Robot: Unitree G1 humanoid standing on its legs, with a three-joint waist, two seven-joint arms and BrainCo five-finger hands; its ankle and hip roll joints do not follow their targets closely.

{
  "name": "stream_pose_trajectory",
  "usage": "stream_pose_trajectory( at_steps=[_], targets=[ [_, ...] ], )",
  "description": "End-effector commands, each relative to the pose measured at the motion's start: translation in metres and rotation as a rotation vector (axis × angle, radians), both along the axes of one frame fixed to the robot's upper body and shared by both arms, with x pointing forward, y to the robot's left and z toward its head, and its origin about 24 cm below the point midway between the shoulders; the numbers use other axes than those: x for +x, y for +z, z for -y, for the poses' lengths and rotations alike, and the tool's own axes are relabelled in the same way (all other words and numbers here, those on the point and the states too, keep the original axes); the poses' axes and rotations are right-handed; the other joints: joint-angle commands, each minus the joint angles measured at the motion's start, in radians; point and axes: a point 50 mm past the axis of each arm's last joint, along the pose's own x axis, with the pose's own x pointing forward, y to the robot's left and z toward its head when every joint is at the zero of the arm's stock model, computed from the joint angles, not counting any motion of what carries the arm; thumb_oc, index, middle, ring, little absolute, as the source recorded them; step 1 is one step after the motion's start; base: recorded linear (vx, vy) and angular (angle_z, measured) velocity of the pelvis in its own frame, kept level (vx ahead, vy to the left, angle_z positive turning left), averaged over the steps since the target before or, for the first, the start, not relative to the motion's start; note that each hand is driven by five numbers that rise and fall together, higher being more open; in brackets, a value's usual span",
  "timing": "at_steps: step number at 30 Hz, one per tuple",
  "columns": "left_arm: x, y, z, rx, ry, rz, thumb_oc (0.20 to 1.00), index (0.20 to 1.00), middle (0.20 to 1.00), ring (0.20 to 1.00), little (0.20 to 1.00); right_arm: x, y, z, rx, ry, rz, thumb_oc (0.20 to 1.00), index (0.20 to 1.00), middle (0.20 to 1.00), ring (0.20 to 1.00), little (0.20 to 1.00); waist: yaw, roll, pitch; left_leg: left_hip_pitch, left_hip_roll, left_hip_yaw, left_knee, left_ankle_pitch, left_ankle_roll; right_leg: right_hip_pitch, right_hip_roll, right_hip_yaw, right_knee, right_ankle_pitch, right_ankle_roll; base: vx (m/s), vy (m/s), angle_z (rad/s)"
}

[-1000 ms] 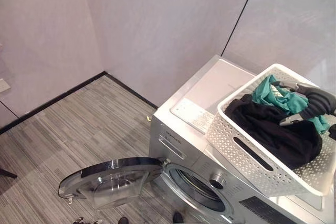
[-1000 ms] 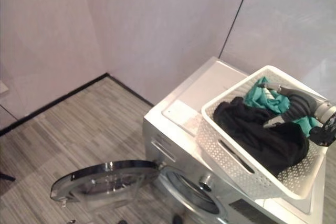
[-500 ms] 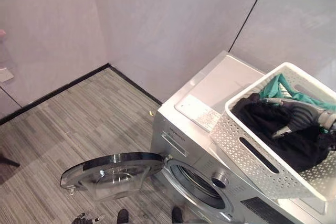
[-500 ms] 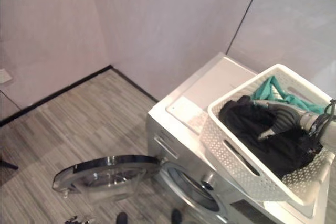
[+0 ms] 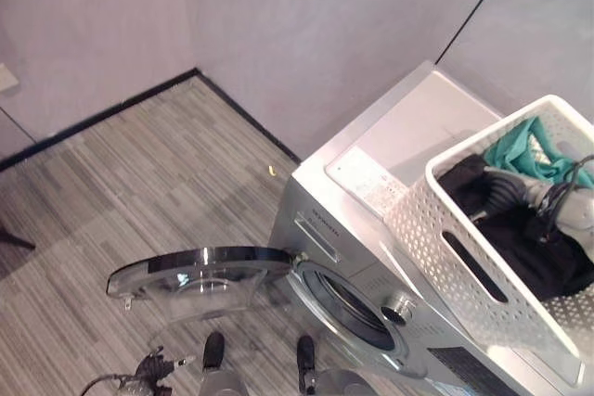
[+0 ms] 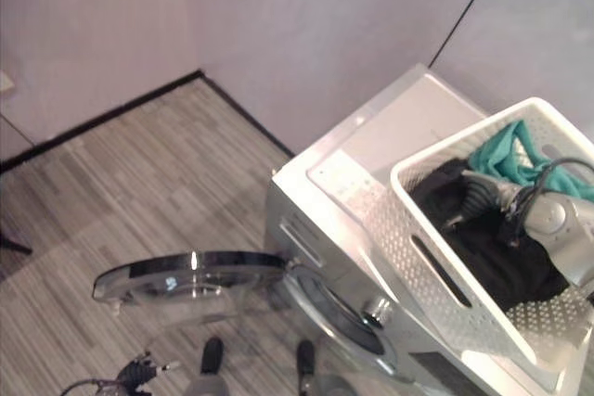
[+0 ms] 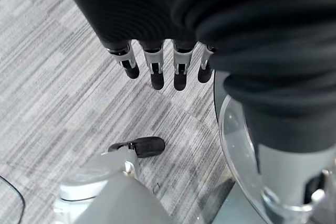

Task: Grab the laundry basket,head to the washer,open it,put in the laundry and shut it.

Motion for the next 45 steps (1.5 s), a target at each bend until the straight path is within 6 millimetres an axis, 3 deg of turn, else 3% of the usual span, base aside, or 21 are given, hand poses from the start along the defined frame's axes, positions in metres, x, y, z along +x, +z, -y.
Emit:
stream_pose_trajectory(
  at_steps=[1,8,13,18,21,22,26,30,34,35,37,38,40,45],
  targets=[
    [0.009,0.006,-0.006,0.026,-0.024,0.016,1.0,1.0,1.0,1.0,1.0,-0.008,-0.032,-0.011,-0.043,0.061,-0.162,0.2,0.2,0.2,0.2,0.2,0.058,0.033,0.015,-0.002,0.092,-0.001,-0.003,-0.006,-0.017,-0.064,-0.088,-0.045,0.115,-0.07,0.072,-0.02,-0.012,0.12],
    [0.003,0.002,-0.005,0.032,-0.028,-0.011,1.0,1.0,1.0,1.0,1.0,-0.009,-0.041,-0.016,0.03,0.063,-0.142,0.2,0.2,0.2,0.2,0.2,0.05,0.033,0.007,0.007,0.088,0.003,-0.003,-0.014,-0.014,-0.052,-0.087,-0.039,0.107,-0.072,0.07,0.0,-0.001,0.01],
    [-0.005,-0.002,-0.003,0.034,-0.047,-0.038,1.0,1.0,1.0,1.0,1.0,-0.016,-0.021,-0.011,0.052,0.052,0.006,0.2,0.2,0.2,0.2,0.2,0.034,0.043,-0.024,0.028,0.086,0.012,-0.003,-0.029,-0.01,-0.038,-0.09,-0.034,0.103,-0.077,0.072,0.02,0.003,0.0],
    [-0.008,-0.004,0.005,0.019,-0.101,-0.043,1.0,1.0,1.0,1.0,1.0,-0.017,0.008,0.003,0.134,-0.02,0.202,0.2,0.2,0.2,0.2,0.2,0.022,0.057,-0.075,0.054,0.08,0.024,-0.003,-0.047,-0.006,-0.021,-0.096,-0.028,0.096,-0.078,0.075,0.05,0.014,0.01],
    [-0.008,-0.008,0.018,-0.012,-0.155,-0.039,1.0,1.0,1.0,1.0,1.0,-0.02,0.056,0.007,0.176,-0.017,0.426,0.2,0.2,0.2,0.2,0.2,0.008,0.066,-0.12,0.073,0.072,0.033,-0.003,-0.058,0.0,-0.006,-0.101,-0.021,0.089,-0.078,0.077,0.05,0.02,-0.04],
    [-0.008,-0.008,0.018,-0.012,-0.157,-0.039,1.0,1.0,1.0,1.0,1.0,-0.021,0.056,0.007,0.176,-0.02,0.426,0.2,0.2,0.2,0.2,0.2,0.01,0.066,-0.12,0.073,0.072,0.033,-0.003,-0.059,0.0,-0.006,-0.101,-0.021,0.089,-0.078,0.077,0.03,0.01,-0.05],
    [-0.003,-0.008,0.03,-0.041,-0.207,-0.011,1.0,1.0,1.0,1.0,1.0,-0.029,0.1,0.014,0.204,-0.046,0.661,0.2,0.2,0.2,0.2,0.2,0.008,0.075,-0.159,0.09,0.061,0.036,-0.003,-0.071,0.007,0.011,-0.109,-0.021,0.085,-0.08,0.079,0.04,0.014,-0.04],
    [0.018,-0.001,0.047,-0.06,-0.274,0.072,1.0,1.0,1.0,1.0,1.0,-0.027,0.149,0.001,0.277,-0.021,0.95,0.2,0.2,0.2,0.2,0.2,0.017,0.078,-0.197,0.105,0.046,0.036,-0.003,-0.075,0.018,0.023,-0.118,-0.014,0.085,-0.077,0.078,0.01,0.012,-0.06],
    [0.035,0.008,0.057,-0.07,-0.316,0.15,1.0,1.0,1.0,1.0,1.0,-0.016,0.168,-0.011,0.292,-0.015,1.062,0.2,0.2,0.2,0.2,0.2,0.02,0.083,-0.207,0.119,0.041,0.04,-0.003,-0.082,0.023,0.032,-0.119,-0.008,0.083,-0.077,0.078,-0.01,0.004,-0.07],
    [0.049,0.017,0.066,-0.077,-0.349,0.22,1.0,1.0,1.0,1.0,1.0,-0.01,0.177,-0.015,0.318,-0.036,1.127,0.2,0.2,0.2,0.2,0.2,0.026,0.083,-0.216,0.125,0.039,0.041,-0.003,-0.084,0.025,0.039,-0.121,-0.004,0.08,-0.076,0.077,0.0,0.0,0.0],
    [0.058,0.024,0.071,-0.072,-0.375,0.266,1.0,1.0,1.0,1.0,1.0,-0.006,0.186,-0.019,0.326,-0.045,1.18,0.2,0.2,0.2,0.2,0.2,0.025,0.085,-0.218,0.127,0.036,0.044,-0.003,-0.086,0.026,0.042,-0.122,-0.003,0.077,-0.073,0.077,0.0,-0.003,-0.02],
    [0.079,0.041,0.084,-0.08,-0.437,0.372,1.0,1.0,1.0,1.0,1.0,0.0,0.197,-0.026,0.352,-0.068,1.256,0.2,0.2,0.2,0.2,0.2,0.025,0.089,-0.223,0.132,0.031,0.046,-0.003,-0.09,0.029,0.048,-0.122,-0.004,0.077,-0.07,0.076,0.0,0.0,0.0],
    [0.079,0.041,0.084,-0.081,-0.433,0.373,1.0,1.0,1.0,1.0,1.0,0.0,0.197,-0.027,0.352,-0.065,1.257,0.2,0.2,0.2,0.2,0.2,0.023,0.091,-0.221,0.134,0.031,0.046,-0.003,-0.09,0.03,0.049,-0.122,-0.003,0.077,-0.07,0.076,0.0,0.0,0.0],
    [0.102,0.068,0.104,-0.095,-0.522,0.514,1.0,1.0,1.0,1.0,1.0,0.002,0.212,-0.037,0.322,-0.101,1.379,0.2,0.2,0.2,0.2,0.2,0.018,0.101,-0.225,0.145,0.025,0.044,-0.002,-0.1,0.037,0.054,-0.124,-0.001,0.085,-0.07,0.075,0.0,0.0,0.01]
  ],
)
